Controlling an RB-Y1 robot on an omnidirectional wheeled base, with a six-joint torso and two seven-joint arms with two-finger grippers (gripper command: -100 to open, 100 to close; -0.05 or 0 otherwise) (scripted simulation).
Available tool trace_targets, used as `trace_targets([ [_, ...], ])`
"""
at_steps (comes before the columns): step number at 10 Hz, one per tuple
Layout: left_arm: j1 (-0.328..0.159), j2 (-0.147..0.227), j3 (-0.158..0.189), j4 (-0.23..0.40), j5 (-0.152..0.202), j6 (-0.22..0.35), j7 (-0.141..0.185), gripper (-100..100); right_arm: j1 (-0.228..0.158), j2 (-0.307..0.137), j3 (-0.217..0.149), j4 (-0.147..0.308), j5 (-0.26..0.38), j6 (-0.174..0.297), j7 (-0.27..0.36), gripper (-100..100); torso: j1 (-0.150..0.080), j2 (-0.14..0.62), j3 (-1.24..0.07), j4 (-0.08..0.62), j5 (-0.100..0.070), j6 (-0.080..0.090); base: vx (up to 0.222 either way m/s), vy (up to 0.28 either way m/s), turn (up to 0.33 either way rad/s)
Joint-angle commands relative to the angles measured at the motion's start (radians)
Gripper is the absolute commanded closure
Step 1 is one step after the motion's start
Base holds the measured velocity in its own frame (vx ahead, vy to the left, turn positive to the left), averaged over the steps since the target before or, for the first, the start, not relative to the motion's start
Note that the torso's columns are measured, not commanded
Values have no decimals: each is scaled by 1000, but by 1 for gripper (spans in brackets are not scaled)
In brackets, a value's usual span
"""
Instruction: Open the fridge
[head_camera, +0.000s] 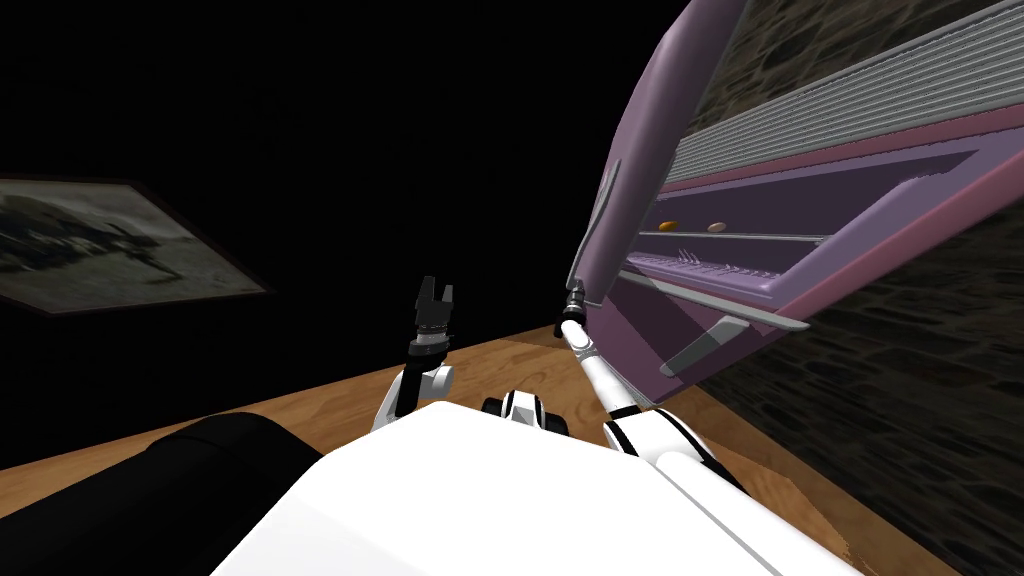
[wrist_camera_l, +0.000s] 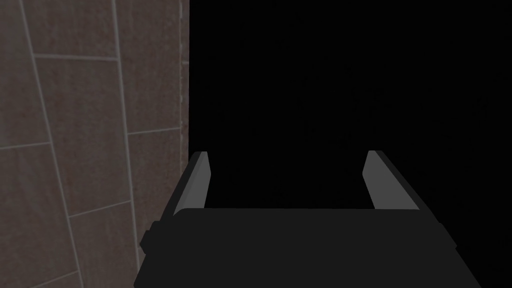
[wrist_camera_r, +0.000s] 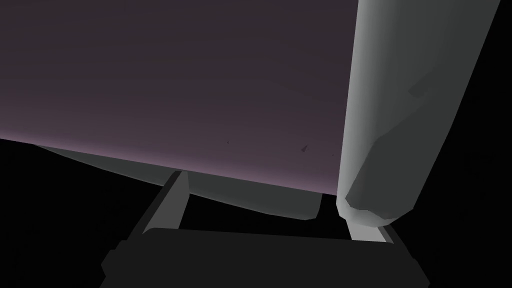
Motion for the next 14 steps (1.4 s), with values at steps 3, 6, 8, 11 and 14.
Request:
trace_targets([
  [3,0,0,0,0,0,0,0,0,0,0,0,0,0,0,0,100,2,3,2,-3,-1,0,-5,19,7],
  [6,0,0,0,0,0,0,0,0,-16,9,-15,9,-9,3,27,100,12,6,4,-5,0,-1,33,92,-20],
  [8,0,0,0,0,0,0,0,0,-25,13,-31,18,-13,18,48,100,13,6,4,-5,1,-3,103,221,-25],
  [11,0,0,0,0,0,0,0,0,-41,23,-65,36,-21,47,90,100,4,8,5,-2,-1,0,134,271,-33],
  [14,0,0,0,0,0,0,0,0,-43,28,-73,40,-23,55,100,100,3,16,10,-2,-2,0,96,223,-30],
])
